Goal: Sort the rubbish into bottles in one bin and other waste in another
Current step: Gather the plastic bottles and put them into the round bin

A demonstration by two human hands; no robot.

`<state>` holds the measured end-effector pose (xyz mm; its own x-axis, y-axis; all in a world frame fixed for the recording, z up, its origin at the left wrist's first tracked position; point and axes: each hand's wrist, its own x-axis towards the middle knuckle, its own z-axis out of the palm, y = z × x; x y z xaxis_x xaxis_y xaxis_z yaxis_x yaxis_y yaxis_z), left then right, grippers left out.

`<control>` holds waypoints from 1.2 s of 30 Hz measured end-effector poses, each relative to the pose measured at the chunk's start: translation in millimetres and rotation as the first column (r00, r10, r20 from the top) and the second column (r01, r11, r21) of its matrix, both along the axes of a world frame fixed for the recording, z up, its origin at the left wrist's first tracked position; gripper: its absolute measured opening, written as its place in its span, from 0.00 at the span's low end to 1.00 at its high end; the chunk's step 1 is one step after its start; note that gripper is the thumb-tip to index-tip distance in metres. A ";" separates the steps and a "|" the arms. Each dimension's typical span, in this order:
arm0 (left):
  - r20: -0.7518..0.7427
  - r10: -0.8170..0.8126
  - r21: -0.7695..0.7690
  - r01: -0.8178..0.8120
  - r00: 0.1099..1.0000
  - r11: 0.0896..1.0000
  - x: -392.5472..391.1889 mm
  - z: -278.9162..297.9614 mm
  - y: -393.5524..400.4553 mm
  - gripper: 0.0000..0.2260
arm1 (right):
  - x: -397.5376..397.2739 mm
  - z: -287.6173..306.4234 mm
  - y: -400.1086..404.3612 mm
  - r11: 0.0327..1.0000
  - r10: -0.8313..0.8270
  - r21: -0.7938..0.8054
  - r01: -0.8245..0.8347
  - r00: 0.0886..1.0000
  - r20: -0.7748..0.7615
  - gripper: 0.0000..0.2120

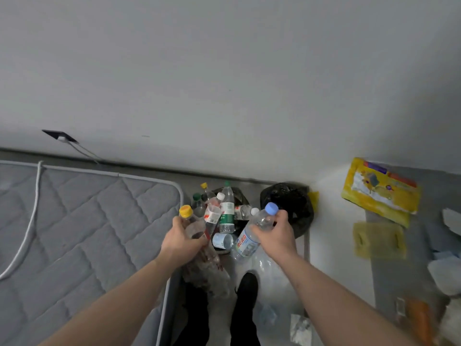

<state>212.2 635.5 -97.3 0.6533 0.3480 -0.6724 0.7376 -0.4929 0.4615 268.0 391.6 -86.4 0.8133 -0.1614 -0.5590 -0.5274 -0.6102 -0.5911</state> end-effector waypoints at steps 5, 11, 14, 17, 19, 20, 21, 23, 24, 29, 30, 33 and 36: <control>0.037 0.038 -0.023 -0.037 0.999 0.999 19.1 -61.3 1.7 0.29 | 40.2 -75.4 23.3 0.997 0.071 -0.032 -0.070 0.997 0.031 0.23; 0.103 0.095 -0.094 -0.086 0.990 0.992 29.1 -102.9 0.2 0.21 | 68.0 -137.7 45.4 0.977 0.185 -0.115 -0.178 0.981 0.059 0.17; 0.115 0.110 -0.107 -0.098 0.987 0.989 29.8 -115.8 2.5 0.19 | 75.8 -157.2 53.6 0.967 0.207 -0.159 -0.197 0.977 0.050 0.17; 0.102 0.124 -0.117 -0.112 0.987 0.987 30.2 -124.8 5.6 0.19 | 80.6 -169.7 60.3 0.962 0.220 -0.179 -0.207 0.974 0.053 0.19; 0.095 0.131 -0.127 -0.118 0.987 0.985 31.2 -128.6 6.5 0.19 | 83.8 -176.0 63.0 0.963 0.216 -0.177 -0.203 0.974 0.061 0.21; 0.091 0.133 -0.128 -0.121 0.987 0.984 30.9 -130.9 7.3 0.19 | 85.1 -178.5 64.1 0.963 0.215 -0.179 -0.201 0.974 0.065 0.23; 0.087 0.136 -0.130 -0.124 0.987 0.984 30.7 -132.2 7.7 0.19 | 85.9 -180.5 65.3 0.963 0.215 -0.182 -0.199 0.974 0.069 0.25; 0.079 0.135 -0.131 -0.124 0.988 0.984 30.3 -135.0 9.0 0.19 | 86.8 -183.7 67.3 0.963 0.212 -0.183 -0.196 0.975 0.072 0.28; 0.076 0.136 -0.133 -0.125 0.988 0.983 30.4 -136.1 9.4 0.18 | 86.7 -185.4 68.4 0.964 0.209 -0.181 -0.194 0.976 0.066 0.30; 0.078 0.125 -0.140 -0.114 0.989 0.984 32.0 -138.4 9.7 0.19 | 84.0 -193.6 72.3 0.952 0.236 -0.203 -0.231 0.972 0.000 0.32; 0.077 0.125 -0.142 -0.114 0.989 0.983 32.0 -139.3 9.6 0.19 | 83.3 -195.4 72.7 0.950 0.238 -0.203 -0.236 0.971 -0.015 0.31; 0.076 0.122 -0.140 -0.110 0.990 0.984 32.1 -141.5 9.5 0.19 | 79.8 -199.7 73.1 0.944 0.246 -0.210 -0.254 0.967 -0.061 0.32; 0.071 0.124 -0.149 -0.113 0.990 0.982 32.0 -143.7 10.4 0.19 | 75.1 -203.1 74.6 0.938 0.247 -0.228 -0.259 0.966 -0.082 0.35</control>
